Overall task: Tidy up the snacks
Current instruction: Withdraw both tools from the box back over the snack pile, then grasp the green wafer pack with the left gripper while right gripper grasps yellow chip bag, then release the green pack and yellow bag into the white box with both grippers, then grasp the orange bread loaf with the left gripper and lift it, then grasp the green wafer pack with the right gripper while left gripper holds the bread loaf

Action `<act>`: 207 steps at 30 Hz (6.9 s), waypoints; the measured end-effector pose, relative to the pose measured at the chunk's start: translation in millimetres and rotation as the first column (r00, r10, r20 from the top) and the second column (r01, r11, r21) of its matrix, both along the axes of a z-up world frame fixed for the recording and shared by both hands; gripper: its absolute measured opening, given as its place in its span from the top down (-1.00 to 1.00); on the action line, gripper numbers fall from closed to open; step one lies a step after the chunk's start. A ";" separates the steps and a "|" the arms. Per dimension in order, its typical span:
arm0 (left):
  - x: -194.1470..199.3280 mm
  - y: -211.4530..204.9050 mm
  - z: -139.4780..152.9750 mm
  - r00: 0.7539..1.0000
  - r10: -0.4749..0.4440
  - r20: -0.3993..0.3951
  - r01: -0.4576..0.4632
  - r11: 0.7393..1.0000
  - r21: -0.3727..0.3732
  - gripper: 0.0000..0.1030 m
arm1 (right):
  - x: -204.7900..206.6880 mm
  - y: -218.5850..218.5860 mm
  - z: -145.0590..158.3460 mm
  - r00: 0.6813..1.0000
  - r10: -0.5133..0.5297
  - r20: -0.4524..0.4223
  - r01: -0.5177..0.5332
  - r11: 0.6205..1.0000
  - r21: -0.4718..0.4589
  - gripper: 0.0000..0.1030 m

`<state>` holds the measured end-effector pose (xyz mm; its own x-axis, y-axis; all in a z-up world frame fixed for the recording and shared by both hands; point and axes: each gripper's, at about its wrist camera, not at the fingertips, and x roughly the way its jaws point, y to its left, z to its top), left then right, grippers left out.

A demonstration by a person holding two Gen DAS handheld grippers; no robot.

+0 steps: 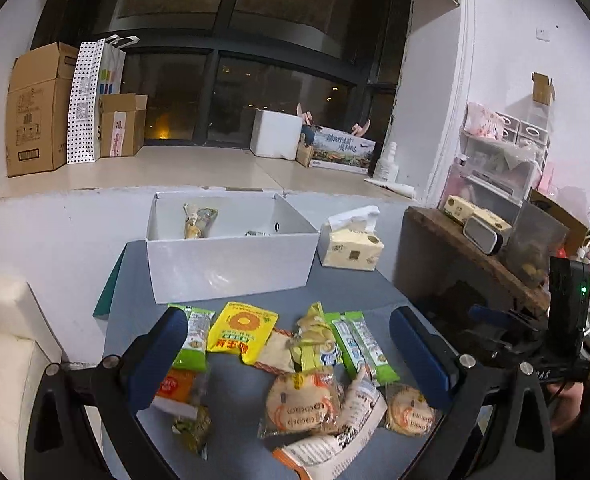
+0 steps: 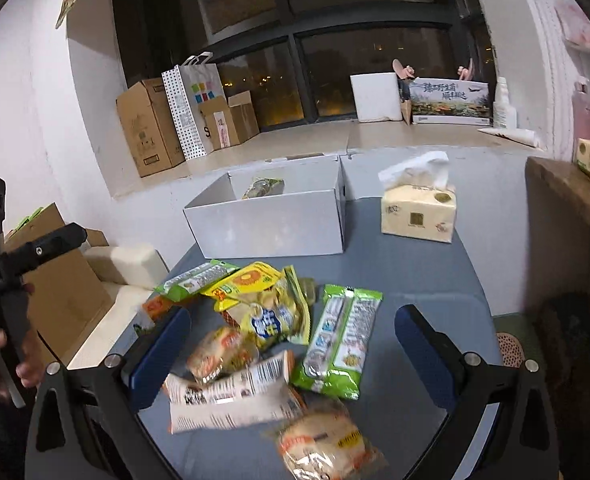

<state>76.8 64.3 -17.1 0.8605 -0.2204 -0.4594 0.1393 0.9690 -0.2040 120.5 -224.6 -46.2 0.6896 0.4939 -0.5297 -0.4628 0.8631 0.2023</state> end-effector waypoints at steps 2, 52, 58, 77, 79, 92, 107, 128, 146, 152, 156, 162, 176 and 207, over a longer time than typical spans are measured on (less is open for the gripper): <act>-2.7 -0.4 -2.6 1.000 0.003 -0.005 -0.003 1.000 -0.001 -1.00 | -2.4 -9.9 -4.5 1.000 -0.017 -0.010 0.017 1.000 0.014 -1.00; 25.0 54.9 -79.0 0.980 0.094 -0.178 -0.088 0.995 0.041 -1.00 | 131.3 78.8 -78.2 0.944 0.077 -0.320 -0.089 0.996 -0.025 -0.12; 83.5 55.3 -91.4 0.958 0.089 -0.272 -0.061 0.992 0.108 -1.00 | 102.6 52.5 -37.3 0.979 0.069 -0.190 -0.067 0.998 0.018 -0.12; 178.9 61.4 -152.8 0.856 0.100 -0.507 -0.011 0.984 0.177 -0.35 | 36.0 30.6 -20.4 0.993 0.082 -0.087 -0.078 0.996 0.047 -0.12; 171.6 59.6 -145.2 0.877 0.094 -0.471 -0.007 0.983 0.183 -0.34 | 36.2 31.7 -22.1 0.992 0.084 -0.091 -0.080 0.996 0.051 -0.12; 136.3 56.2 -26.4 0.995 0.050 -0.085 -0.048 0.998 0.028 -0.34 | 76.7 57.8 -10.7 0.988 0.119 -0.098 -0.116 0.992 0.043 -0.12; 265.2 73.9 0.5 0.979 0.147 -0.142 -0.150 0.989 -0.013 -0.34 | 269.6 139.5 25.7 0.988 0.083 -0.127 -0.087 0.996 -0.027 -0.12; 290.4 79.2 -31.2 0.955 0.164 -0.247 -0.166 0.986 0.014 -1.00 | 314.1 132.5 6.6 0.978 0.051 -0.204 -0.045 0.998 0.032 -1.00; 66.6 51.4 38.0 0.999 0.022 -0.024 -0.022 1.000 0.008 -1.00 | 125.8 77.1 69.4 0.977 0.206 -0.059 -0.193 0.965 0.176 -1.00; 15.8 49.5 18.2 0.999 0.020 -0.040 -0.019 0.999 0.033 -1.00 | 61.7 83.5 37.7 0.977 0.214 -0.021 -0.213 0.976 0.047 -1.00; 1.5 52.3 -12.0 0.996 0.024 -0.091 -0.018 0.998 0.064 -1.00 | 54.0 92.3 -3.2 0.968 0.213 -0.135 -0.211 0.977 0.025 -1.00; 32.3 65.6 -75.9 0.957 0.053 -0.284 -0.030 0.996 0.085 -1.00 | 49.3 93.8 -43.7 0.954 0.215 -0.210 -0.207 0.976 0.062 -1.00; 138.7 65.2 -161.7 0.843 0.035 -0.536 0.097 0.971 0.216 -0.99 | 34.6 77.1 -48.8 0.961 0.208 -0.183 -0.195 0.977 0.084 -1.00; -9.7 46.0 -56.4 0.989 0.045 -0.141 -0.040 0.999 0.035 -0.29 | 135.9 46.9 -113.6 0.906 -0.186 -0.381 0.106 0.970 -0.220 -1.00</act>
<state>67.1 110.3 -73.5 0.7943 -0.1682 -0.5837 0.0696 0.9798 -0.1876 256.5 -177.7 -159.8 0.4597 0.2665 -0.8472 -0.2446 0.9550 0.1677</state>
